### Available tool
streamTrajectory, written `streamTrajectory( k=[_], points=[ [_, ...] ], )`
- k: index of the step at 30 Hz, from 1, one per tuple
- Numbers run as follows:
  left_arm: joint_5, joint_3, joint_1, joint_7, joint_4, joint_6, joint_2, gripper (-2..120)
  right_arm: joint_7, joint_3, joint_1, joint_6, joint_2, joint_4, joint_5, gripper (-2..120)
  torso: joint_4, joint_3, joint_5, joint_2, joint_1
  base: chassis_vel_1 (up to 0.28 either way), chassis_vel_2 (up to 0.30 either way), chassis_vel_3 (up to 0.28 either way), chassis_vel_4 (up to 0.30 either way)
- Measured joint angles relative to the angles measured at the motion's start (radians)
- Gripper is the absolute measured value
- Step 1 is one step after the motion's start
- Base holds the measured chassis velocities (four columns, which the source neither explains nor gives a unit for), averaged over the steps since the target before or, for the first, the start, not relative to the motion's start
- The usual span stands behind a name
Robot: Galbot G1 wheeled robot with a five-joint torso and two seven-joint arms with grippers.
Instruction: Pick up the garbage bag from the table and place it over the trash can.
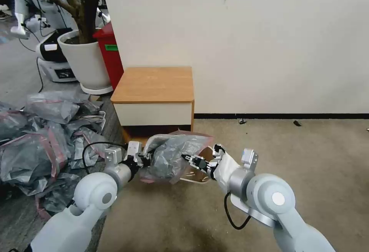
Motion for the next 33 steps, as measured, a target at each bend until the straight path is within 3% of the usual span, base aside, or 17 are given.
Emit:
streamTrajectory(
  k=[8,13,20,22,24,26,28,33],
  points=[
    [0.0,0.002,0.002,0.0,-0.003,0.0,-0.001,3,-0.015,-0.001,0.0,-0.006,0.008,-0.022,-0.011,17,-0.0001,0.0,0.0,0.0,0.0,0.0,0.0,0.0,0.0],
    [0.0,0.007,0.003,0.0,-0.007,0.001,0.003,3,-0.025,-0.001,0.002,-0.007,0.021,-0.037,-0.014,30,-0.0001,0.0,0.0,0.0,0.0,0.0,0.0,0.0,0.0],
    [0.0,0.009,0.002,0.0,-0.007,0.001,0.006,3,-0.056,0.0,0.003,-0.003,0.027,-0.047,-0.021,33,-0.0001,0.0,0.0,0.0,0.0,0.0,0.0,0.0,0.0],
    [0.0,0.009,0.002,0.0,-0.007,0.001,0.006,3,-0.06,0.0,0.003,-0.002,0.029,-0.05,-0.025,30,-0.0001,0.0,0.0,0.0,0.0,0.0,0.0,0.0,0.0],
    [0.0,0.009,0.002,0.0,-0.007,0.001,0.007,3,-0.072,0.0,0.003,-0.001,0.029,-0.053,-0.031,18,-0.0001,0.0,0.0,0.0,0.0,0.0,0.0,0.0,0.0],
    [0.0,0.009,0.002,0.0,-0.007,0.001,0.007,3,-0.076,0.0,0.003,-0.001,0.028,-0.054,-0.033,17,0.0,0.0,0.0,0.0,0.0,0.0,0.0,0.0,0.0],
    [0.0,0.01,0.002,0.0,-0.005,0.001,0.006,3,-0.102,-0.003,0.001,0.005,0.027,-0.06,-0.062,0,0.0,0.0,0.0,0.0,0.0,0.0,0.0,0.0,0.0],
    [0.0,0.013,-0.001,0.0,-0.002,0.0,0.005,3,-0.127,-0.008,-0.005,0.019,0.023,-0.066,-0.098,0,-0.0001,0.0,0.0,0.0,0.0,0.0,0.0,0.0,0.0]
  ],
)
